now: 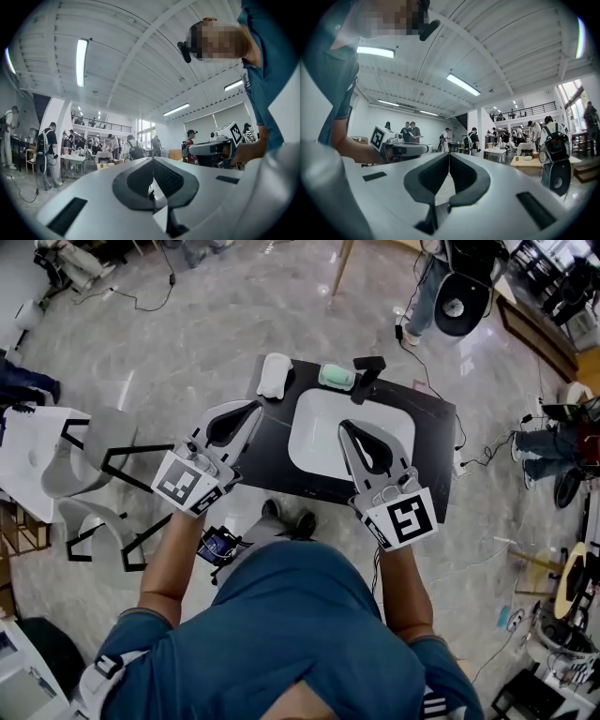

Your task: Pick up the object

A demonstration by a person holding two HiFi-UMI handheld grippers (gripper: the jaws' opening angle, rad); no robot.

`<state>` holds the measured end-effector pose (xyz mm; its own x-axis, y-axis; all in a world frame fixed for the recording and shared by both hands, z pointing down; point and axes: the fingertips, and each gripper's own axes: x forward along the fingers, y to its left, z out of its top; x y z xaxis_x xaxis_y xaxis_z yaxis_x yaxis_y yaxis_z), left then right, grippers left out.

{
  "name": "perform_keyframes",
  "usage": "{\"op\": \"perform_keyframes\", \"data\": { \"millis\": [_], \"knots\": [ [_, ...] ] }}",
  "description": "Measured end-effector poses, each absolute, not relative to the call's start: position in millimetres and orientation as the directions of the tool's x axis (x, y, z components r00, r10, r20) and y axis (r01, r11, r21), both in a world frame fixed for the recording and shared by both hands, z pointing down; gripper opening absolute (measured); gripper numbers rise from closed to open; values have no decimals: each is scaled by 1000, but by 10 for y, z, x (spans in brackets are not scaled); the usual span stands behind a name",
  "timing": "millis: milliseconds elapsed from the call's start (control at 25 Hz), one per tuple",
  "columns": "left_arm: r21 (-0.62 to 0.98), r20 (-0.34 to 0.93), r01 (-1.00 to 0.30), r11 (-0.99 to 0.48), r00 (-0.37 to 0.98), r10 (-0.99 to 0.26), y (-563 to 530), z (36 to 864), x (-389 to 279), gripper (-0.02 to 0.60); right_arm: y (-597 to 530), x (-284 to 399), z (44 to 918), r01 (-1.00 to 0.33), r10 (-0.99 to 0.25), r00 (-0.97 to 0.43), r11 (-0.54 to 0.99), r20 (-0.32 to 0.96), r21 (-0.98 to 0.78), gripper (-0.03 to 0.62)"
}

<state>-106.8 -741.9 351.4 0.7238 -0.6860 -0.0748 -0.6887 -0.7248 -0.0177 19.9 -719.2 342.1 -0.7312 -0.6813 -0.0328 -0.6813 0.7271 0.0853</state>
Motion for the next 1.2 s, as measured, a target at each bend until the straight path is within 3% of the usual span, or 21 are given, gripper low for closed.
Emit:
{"op": "perform_keyframes", "data": {
  "millis": [520,760,960,1200],
  "knots": [
    [152,90,-671,-726,741,-666,-8471,4499,-1385,17,-7714,-32,3593,-708,-711,-703,702,19,74,15],
    [343,301,-709,-616,705,-643,-9217,5623,-1565,248,-7917,-48,3735,-736,-738,-672,675,58,55,15],
    [451,492,-735,-507,678,-546,-9685,6653,-1594,294,-8140,-27,3867,-765,-764,-636,642,107,37,15],
    [494,601,-770,-405,639,-480,-10109,7420,-1714,311,-8384,-58,3990,-780,-777,-613,624,145,44,15]
  ]
}}
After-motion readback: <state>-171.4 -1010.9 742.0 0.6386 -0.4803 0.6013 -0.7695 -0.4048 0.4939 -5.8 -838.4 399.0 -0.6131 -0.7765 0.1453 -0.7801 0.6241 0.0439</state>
